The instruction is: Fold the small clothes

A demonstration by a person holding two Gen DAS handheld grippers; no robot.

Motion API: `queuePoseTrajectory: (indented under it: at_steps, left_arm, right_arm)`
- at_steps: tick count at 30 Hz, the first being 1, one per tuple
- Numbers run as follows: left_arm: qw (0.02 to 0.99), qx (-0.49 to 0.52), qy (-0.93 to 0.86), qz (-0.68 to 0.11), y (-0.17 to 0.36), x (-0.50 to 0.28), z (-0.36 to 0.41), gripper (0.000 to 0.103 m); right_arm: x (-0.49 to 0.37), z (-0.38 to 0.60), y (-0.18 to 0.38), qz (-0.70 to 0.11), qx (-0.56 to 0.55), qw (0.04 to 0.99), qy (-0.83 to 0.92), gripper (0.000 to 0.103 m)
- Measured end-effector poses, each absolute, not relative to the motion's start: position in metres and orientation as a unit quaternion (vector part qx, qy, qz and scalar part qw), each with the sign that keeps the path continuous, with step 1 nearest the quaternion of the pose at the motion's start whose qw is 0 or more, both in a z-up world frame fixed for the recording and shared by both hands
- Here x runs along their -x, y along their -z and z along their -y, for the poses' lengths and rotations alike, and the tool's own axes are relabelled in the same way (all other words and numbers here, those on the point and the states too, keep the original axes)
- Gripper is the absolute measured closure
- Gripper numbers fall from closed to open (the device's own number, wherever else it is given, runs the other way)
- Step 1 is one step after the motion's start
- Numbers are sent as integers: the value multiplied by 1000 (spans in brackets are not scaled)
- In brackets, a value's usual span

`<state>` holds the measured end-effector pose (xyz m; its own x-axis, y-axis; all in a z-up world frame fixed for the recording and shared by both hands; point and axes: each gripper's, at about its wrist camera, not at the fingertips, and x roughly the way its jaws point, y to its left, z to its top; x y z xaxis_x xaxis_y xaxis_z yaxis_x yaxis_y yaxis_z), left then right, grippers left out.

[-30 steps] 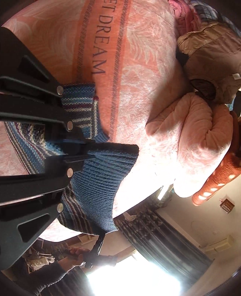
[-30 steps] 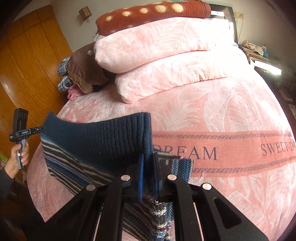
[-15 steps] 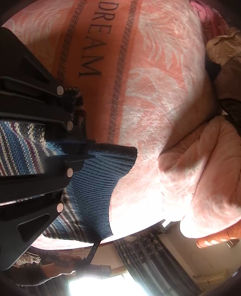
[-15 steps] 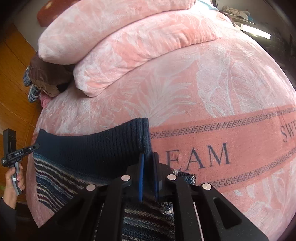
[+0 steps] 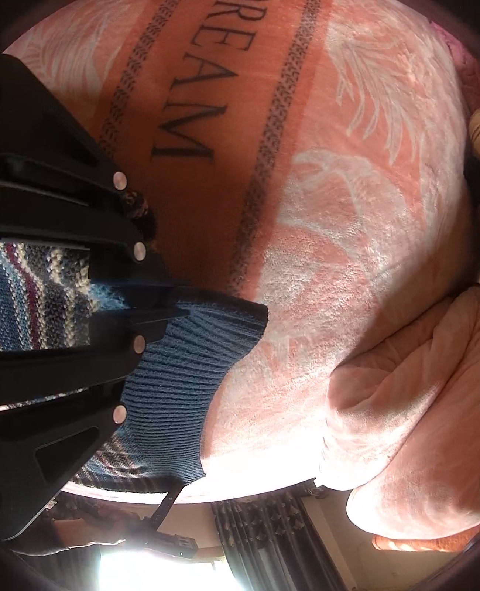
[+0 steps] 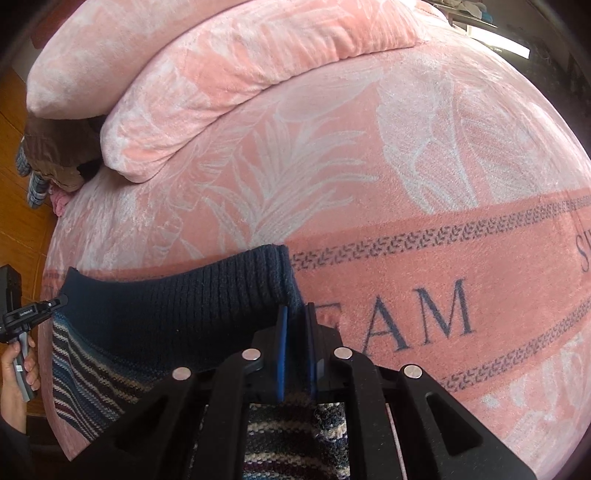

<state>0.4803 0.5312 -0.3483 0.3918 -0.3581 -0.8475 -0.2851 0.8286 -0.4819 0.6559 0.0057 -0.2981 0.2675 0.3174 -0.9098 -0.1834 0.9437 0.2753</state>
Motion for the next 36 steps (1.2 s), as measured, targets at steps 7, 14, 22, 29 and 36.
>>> queuePoseTrajectory:
  at_steps: [7, 14, 22, 29, 36]
  left_arm:
    - [771, 297, -28, -563, 371, -482, -536, 77]
    - [856, 209, -45, -470, 301, -459, -506, 76]
    - [800, 275, -17, -534, 369, -473, -519, 101]
    - [817, 359, 126, -433, 318, -426, -525, 79]
    - [764, 377, 136, -505, 381, -385, -513, 103]
  right_arm:
    - [-654, -4, 322, -588, -72, 793, -142, 83]
    - [-634, 10, 290, -538, -166, 801, -205, 68]
    - [-634, 27, 344, -568, -233, 765, -195, 103]
    - [-580, 25, 312, -534, -325, 717, -307, 95]
    - [-549, 10, 355, -573, -307, 693, -310, 103]
